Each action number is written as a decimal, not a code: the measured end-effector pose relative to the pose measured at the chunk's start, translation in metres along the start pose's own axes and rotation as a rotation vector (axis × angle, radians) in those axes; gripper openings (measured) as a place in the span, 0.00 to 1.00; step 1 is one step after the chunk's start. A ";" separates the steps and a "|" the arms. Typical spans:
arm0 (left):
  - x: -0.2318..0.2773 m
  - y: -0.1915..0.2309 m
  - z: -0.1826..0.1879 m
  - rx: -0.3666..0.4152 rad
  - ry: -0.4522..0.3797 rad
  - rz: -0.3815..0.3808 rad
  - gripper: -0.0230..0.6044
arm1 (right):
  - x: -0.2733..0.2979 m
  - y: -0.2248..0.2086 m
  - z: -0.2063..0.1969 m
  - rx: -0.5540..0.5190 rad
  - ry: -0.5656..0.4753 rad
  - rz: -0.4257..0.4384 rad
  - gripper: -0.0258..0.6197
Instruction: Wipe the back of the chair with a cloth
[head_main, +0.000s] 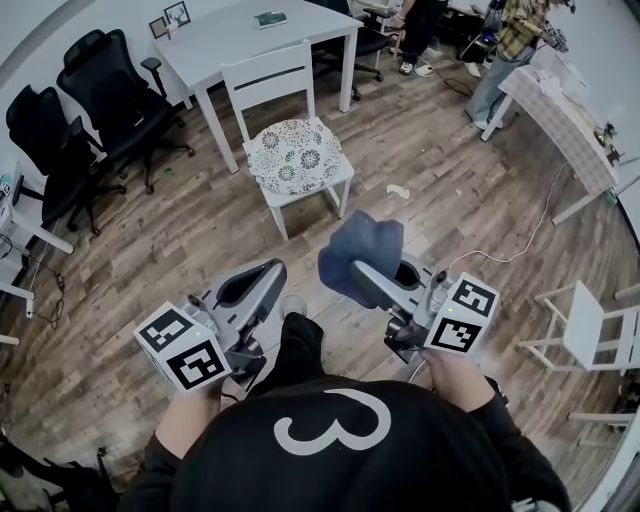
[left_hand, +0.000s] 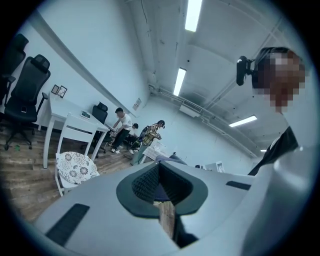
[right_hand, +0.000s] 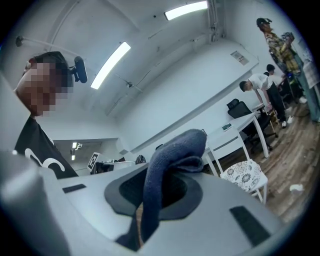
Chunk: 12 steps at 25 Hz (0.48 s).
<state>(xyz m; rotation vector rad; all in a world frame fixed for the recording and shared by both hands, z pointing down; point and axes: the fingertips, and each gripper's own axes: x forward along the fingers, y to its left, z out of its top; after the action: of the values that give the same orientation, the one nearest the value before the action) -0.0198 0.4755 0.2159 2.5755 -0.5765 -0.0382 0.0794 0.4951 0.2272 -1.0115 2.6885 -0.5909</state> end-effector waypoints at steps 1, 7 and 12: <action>0.007 0.014 0.006 -0.003 -0.002 -0.003 0.06 | 0.010 -0.012 0.003 0.001 0.001 -0.007 0.10; 0.054 0.119 0.058 -0.039 -0.004 -0.010 0.06 | 0.088 -0.096 0.032 0.014 0.024 -0.047 0.10; 0.087 0.216 0.106 -0.062 0.011 -0.005 0.06 | 0.174 -0.166 0.056 0.022 0.061 -0.073 0.10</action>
<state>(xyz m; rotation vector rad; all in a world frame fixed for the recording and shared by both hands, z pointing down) -0.0395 0.2206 0.2328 2.5161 -0.5561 -0.0435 0.0655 0.2494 0.2407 -1.1078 2.7006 -0.6741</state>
